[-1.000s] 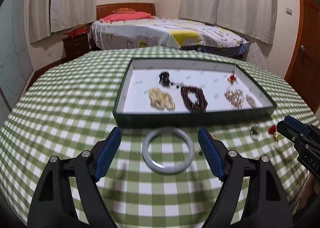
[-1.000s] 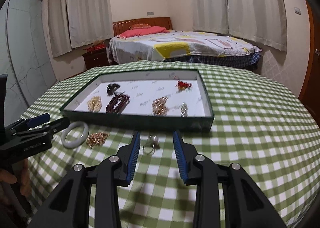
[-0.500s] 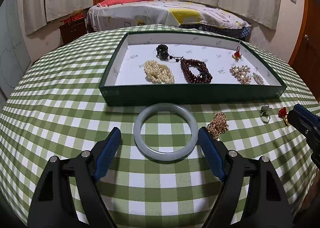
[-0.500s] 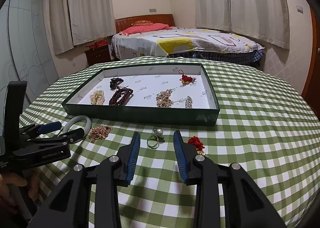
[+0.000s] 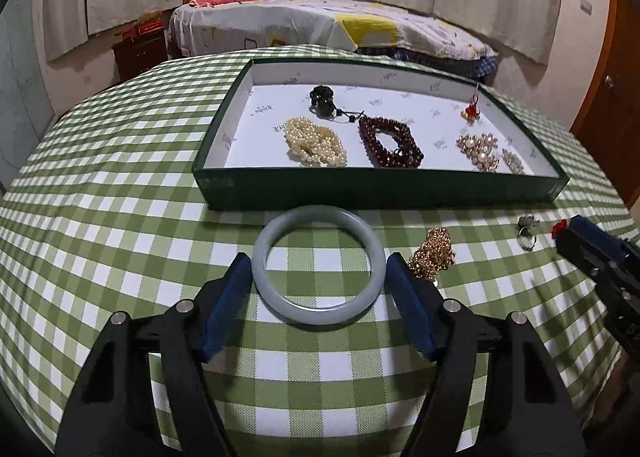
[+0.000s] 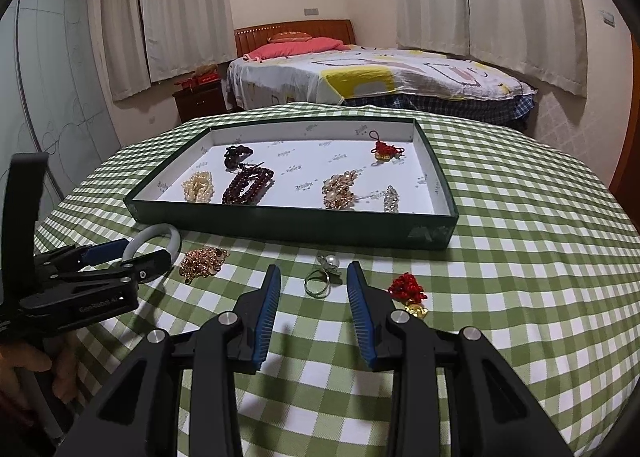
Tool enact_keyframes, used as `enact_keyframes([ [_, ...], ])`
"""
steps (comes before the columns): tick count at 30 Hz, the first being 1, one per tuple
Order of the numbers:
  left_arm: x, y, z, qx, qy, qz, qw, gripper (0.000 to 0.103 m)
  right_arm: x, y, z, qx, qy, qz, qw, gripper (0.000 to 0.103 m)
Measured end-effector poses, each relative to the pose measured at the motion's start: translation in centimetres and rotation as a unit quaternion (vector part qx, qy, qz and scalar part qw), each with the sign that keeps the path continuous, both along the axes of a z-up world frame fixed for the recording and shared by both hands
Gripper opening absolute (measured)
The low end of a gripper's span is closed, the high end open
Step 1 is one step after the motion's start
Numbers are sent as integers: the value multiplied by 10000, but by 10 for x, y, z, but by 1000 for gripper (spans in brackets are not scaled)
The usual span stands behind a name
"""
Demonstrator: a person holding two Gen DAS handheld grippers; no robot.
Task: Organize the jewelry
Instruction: 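Grasp the white jade bangle with the left tool while the right tool grasps the pearl ring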
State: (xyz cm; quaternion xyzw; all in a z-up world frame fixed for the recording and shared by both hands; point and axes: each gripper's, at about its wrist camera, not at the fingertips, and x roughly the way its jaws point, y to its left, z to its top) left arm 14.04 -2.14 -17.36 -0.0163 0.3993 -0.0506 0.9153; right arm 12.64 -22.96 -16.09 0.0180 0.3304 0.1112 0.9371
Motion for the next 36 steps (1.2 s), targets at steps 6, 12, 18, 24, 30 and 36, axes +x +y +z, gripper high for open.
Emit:
enact_keyframes([
  [6, -7, 6, 9, 49, -274, 129, 9995, 68, 16, 6, -1, -34, 230, -42, 9997, 35],
  [12, -10, 14, 24, 113, -568, 260, 9980, 67, 33, 9, -8, -125, 508, -171, 9985, 35],
  [18, -9, 16, 25, 101, -598, 287, 9977, 67, 42, 8, -17, -211, 781, -204, 9965, 34],
  [24, -9, 17, 25, 95, -598, 290, 9977, 67, 37, 7, -18, -226, 738, -160, 9969, 26],
  [30, -9, 16, 26, 92, -597, 271, 9978, 67, 33, 7, -14, -190, 611, -128, 9979, 26],
  [36, -11, 11, 31, 90, -689, 245, 9973, 67, 26, 9, -1, -207, 372, -64, 9991, 26],
])
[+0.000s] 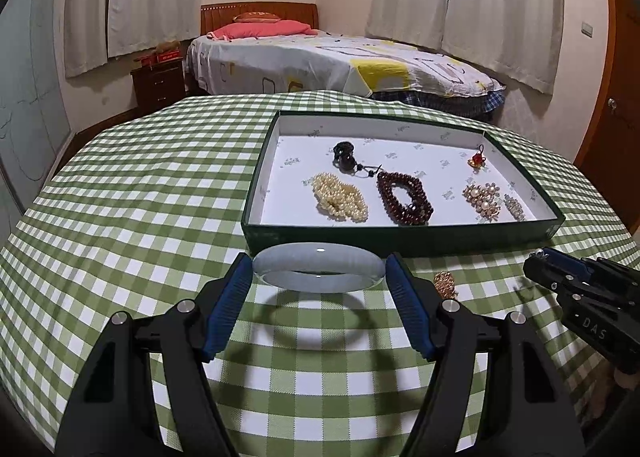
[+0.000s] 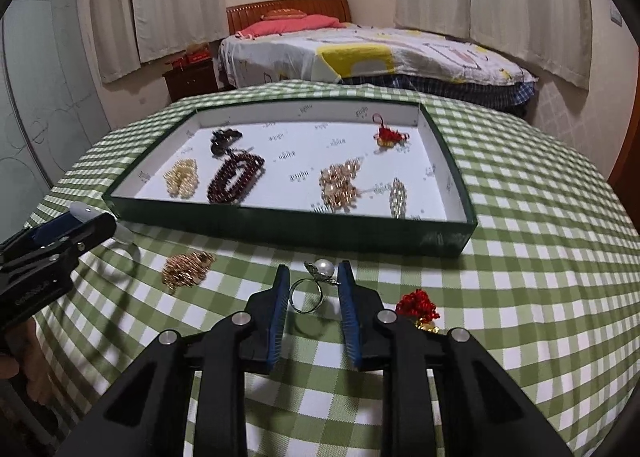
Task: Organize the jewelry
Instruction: 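Grasp the white jade bangle with the left tool while the right tool grasps the pearl ring, then carry bangle and ring into the box and open both tools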
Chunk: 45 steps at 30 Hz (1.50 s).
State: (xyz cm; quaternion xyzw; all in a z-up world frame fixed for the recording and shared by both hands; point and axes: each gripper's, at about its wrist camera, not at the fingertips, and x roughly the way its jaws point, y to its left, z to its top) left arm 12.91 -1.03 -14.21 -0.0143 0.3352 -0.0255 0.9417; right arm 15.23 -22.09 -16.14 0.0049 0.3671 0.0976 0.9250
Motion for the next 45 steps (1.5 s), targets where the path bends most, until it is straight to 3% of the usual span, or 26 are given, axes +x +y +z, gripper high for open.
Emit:
enact_keyframes([
  [15, 9, -16, 51, -181, -505, -238, 9983, 67, 3, -8, 58, 166, -782, 73, 9968, 26],
  [29, 70, -53, 91, -300, -910, -613, 9935, 67, 54, -18, 93, 173, -1352, 118, 9906, 26],
  [38, 116, -78, 78, -331, -685, -695, 9947, 67, 90, -30, 83, 152, -1288, 106, 9915, 26],
  [45, 144, -93, 43, -330, -118, -605, 9976, 67, 113, -43, 53, 194, -874, 20, 9960, 26],
])
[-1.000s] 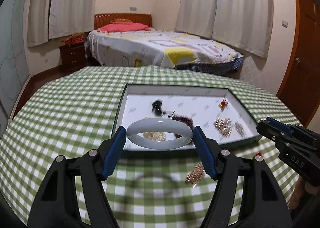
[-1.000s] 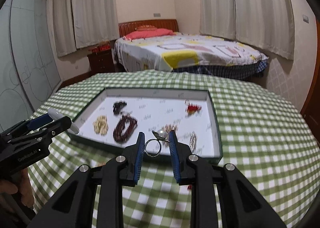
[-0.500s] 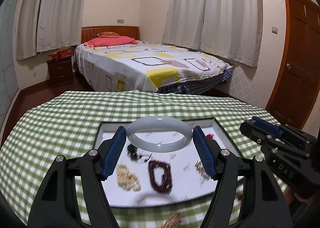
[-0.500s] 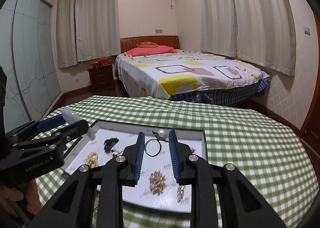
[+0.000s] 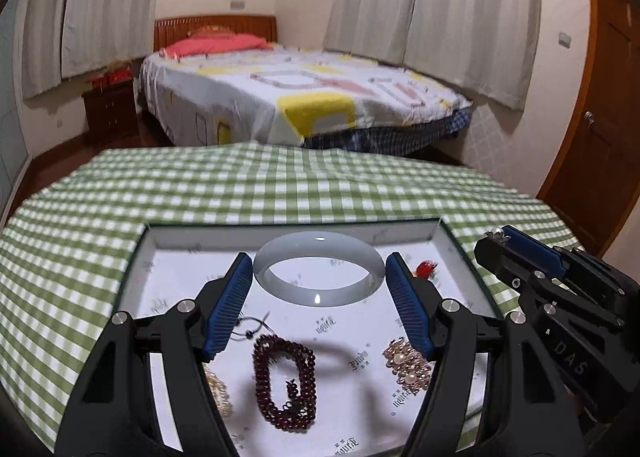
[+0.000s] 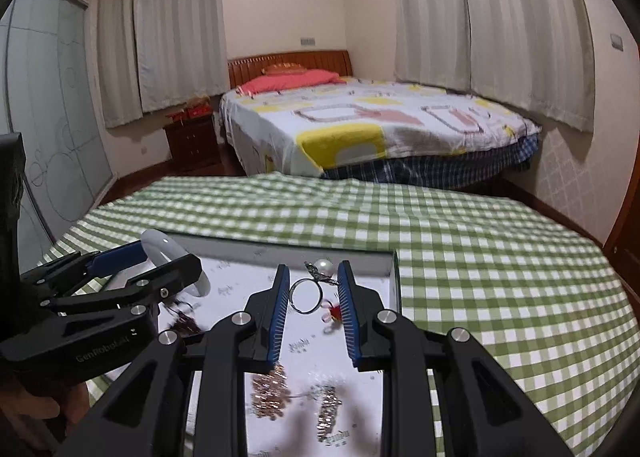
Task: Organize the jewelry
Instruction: 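Carry bangle and ring into the box and open both tools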
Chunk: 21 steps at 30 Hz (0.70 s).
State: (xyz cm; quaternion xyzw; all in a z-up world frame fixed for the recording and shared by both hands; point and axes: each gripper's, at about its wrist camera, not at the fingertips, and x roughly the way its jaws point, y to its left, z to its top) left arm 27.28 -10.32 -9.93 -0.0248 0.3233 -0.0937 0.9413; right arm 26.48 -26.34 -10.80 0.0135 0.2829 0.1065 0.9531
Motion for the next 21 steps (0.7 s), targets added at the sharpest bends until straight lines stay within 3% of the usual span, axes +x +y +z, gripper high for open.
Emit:
enact_keyframes([
  [10, 27, -10, -39, 116, 663, 42, 9977, 67, 23, -4, -39, -27, 766, 93, 9970, 26],
  [21, 34, -25, -39, 357, 621, -65, 9974, 67, 34, -4, -55, -73, 1157, 199, 9931, 26],
])
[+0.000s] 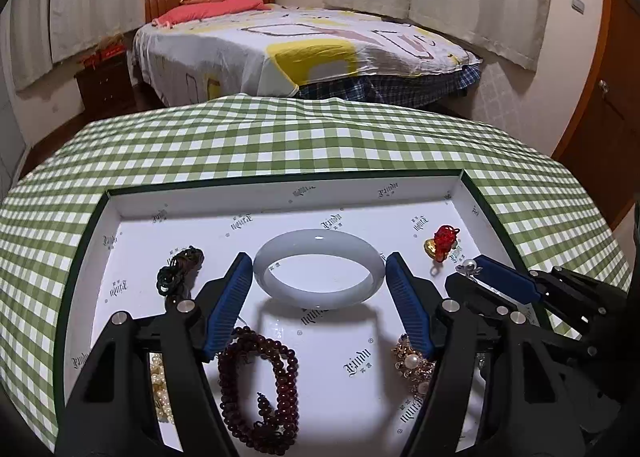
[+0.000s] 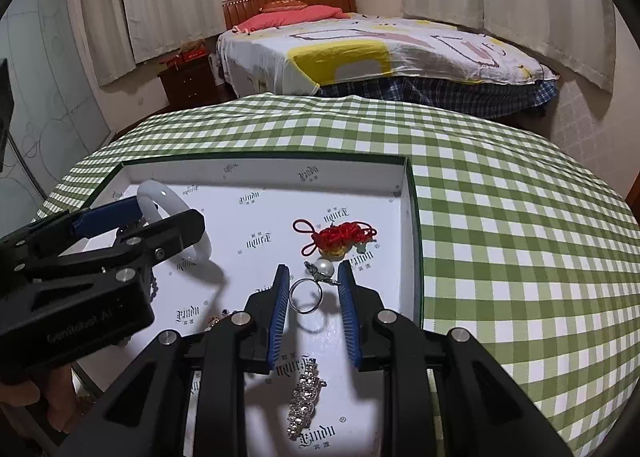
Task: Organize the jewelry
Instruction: 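Carry bangle and ring into the box and open both tools, then withdraw both tools from the box toward the table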
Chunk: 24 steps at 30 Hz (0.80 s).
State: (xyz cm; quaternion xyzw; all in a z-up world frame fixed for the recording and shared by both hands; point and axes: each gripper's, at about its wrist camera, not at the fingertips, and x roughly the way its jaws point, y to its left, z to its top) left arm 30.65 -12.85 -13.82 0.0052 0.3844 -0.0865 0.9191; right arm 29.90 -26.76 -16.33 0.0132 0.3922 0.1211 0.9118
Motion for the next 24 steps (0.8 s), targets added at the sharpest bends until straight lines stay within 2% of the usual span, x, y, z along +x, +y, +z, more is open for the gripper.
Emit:
enact_keyframes([
  [7, 1, -3, -1, 6, -27, -28, 10000, 67, 3, 0, -3, -10, 44, 26, 10000, 26],
  [16, 1, 4, -1, -167, -10, -55, 9998, 68, 4, -2, -2, 24, 22, -15, 10000, 26],
  [24, 6, 4, -4, -266, 179, -12, 9995, 74, 4, -3, -2, 37, 18, -27, 10000, 26],
])
